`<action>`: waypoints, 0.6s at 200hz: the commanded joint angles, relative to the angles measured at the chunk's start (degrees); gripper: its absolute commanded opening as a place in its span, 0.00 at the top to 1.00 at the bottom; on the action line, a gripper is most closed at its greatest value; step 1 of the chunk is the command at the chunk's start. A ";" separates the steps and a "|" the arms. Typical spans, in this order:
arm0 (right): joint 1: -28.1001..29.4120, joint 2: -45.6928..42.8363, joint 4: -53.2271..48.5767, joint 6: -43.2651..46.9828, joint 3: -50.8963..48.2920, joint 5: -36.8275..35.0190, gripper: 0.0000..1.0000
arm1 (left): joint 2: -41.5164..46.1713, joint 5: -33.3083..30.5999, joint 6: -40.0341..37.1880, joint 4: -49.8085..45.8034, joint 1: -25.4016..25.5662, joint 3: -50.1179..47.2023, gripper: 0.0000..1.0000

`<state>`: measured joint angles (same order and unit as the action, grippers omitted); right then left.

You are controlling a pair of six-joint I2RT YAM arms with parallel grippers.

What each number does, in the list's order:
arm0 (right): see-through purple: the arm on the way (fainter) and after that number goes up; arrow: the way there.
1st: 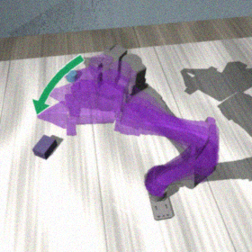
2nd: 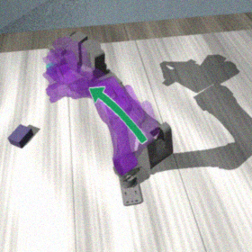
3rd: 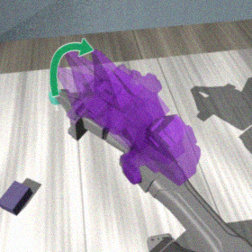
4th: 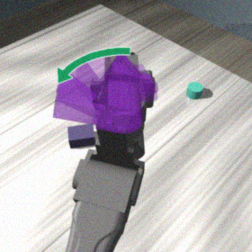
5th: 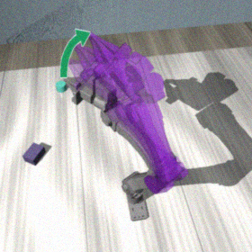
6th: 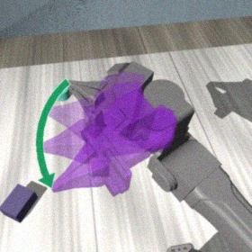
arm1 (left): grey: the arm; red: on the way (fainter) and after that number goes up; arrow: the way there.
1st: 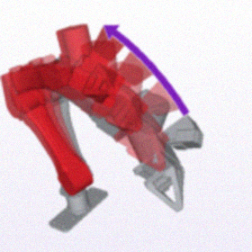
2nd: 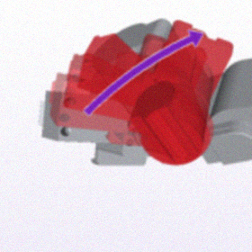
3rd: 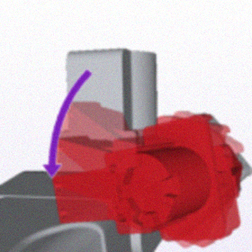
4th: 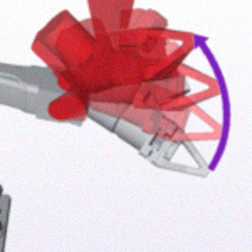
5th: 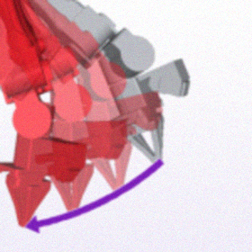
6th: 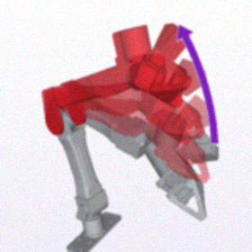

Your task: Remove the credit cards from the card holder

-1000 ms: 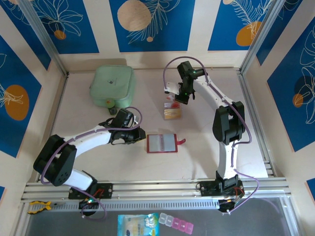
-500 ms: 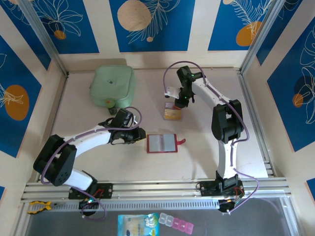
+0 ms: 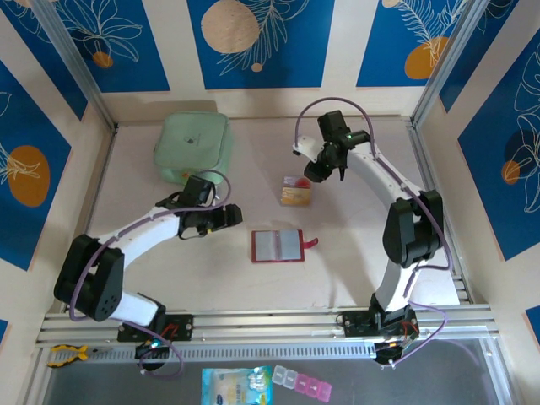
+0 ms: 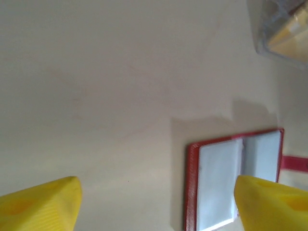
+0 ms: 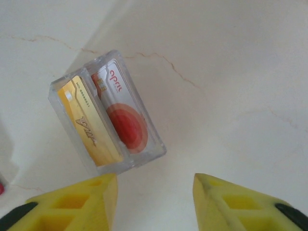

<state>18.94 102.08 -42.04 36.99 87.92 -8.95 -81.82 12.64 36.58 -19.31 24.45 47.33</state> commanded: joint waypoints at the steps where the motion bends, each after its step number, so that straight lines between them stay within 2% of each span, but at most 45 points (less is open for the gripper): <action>1: -0.46 -4.41 5.78 -9.75 -6.16 -1.91 0.35 | 1.88 -7.54 -5.24 -4.32 -2.56 1.42 0.00; 4: -0.59 -5.06 6.42 -10.56 -7.08 -2.02 0.30 | 1.97 -8.22 -5.48 -4.54 -2.90 1.44 0.00; 12: -0.97 -6.47 7.87 -12.55 -9.34 -2.12 0.08 | 2.23 -10.01 -6.44 -5.09 -3.59 1.53 0.00; 20: -1.55 -7.74 9.21 -14.66 -11.42 -2.34 0.00 | 2.42 -11.80 -7.44 -5.68 -4.32 1.62 0.00; 57: -4.06 -11.55 16.39 -24.64 -20.59 -4.18 0.01 | 3.95 -21.85 -11.93 -6.13 -6.56 0.93 0.00; 96: -8.20 -14.98 27.58 -34.78 -32.22 -2.48 0.01 | 6.23 -35.83 -15.90 -1.52 -7.04 -2.95 0.00; 120: -10.87 -16.34 35.52 -38.35 -38.93 -2.71 0.01 | 7.87 -42.34 -18.91 1.94 -7.70 -5.55 0.00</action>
<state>10.17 88.23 -17.12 6.07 53.76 -12.08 -75.94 -18.44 22.33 -20.71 17.96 44.51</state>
